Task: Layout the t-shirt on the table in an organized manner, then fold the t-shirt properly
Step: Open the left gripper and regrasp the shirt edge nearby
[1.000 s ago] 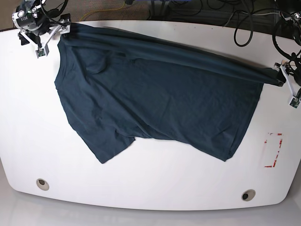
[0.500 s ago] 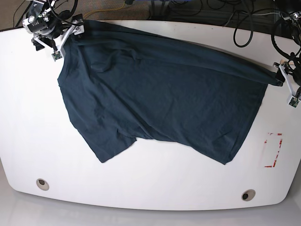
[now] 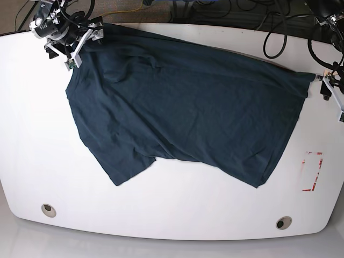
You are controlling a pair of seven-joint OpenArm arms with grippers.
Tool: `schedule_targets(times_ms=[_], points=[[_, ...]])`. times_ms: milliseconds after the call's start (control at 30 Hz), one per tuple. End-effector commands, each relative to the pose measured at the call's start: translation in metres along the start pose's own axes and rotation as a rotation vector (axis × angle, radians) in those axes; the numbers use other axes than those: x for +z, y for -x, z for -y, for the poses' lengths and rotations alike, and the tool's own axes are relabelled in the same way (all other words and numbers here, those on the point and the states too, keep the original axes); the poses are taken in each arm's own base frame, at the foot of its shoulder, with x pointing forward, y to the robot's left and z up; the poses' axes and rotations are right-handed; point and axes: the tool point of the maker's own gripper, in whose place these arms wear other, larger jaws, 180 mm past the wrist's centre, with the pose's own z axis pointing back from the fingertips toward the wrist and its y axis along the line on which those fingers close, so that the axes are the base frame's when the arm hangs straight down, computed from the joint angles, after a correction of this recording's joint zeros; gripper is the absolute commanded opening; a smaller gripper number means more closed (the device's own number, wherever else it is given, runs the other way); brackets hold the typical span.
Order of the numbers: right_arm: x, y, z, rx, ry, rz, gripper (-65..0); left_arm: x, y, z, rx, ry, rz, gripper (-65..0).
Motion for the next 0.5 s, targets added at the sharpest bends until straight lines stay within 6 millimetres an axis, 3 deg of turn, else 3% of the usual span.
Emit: schedule_targets(times_ms=[0,267,467], points=[[0.005,-0.007,0.002,0.009,0.005,0.029,0.0,0.014,-0.004,-0.027,0.034,-0.076,0.034,-22.2],[0.005,-0.014,0.005,0.008,0.013,0.048,0.0,0.022,-0.025,-0.045,0.094,-0.125,0.109,-21.8],[0.014,-0.022,0.027,-0.028,0.072,0.085,0.0,0.026,-0.043,-0.052,0.111,-0.141,0.161,-22.1]])
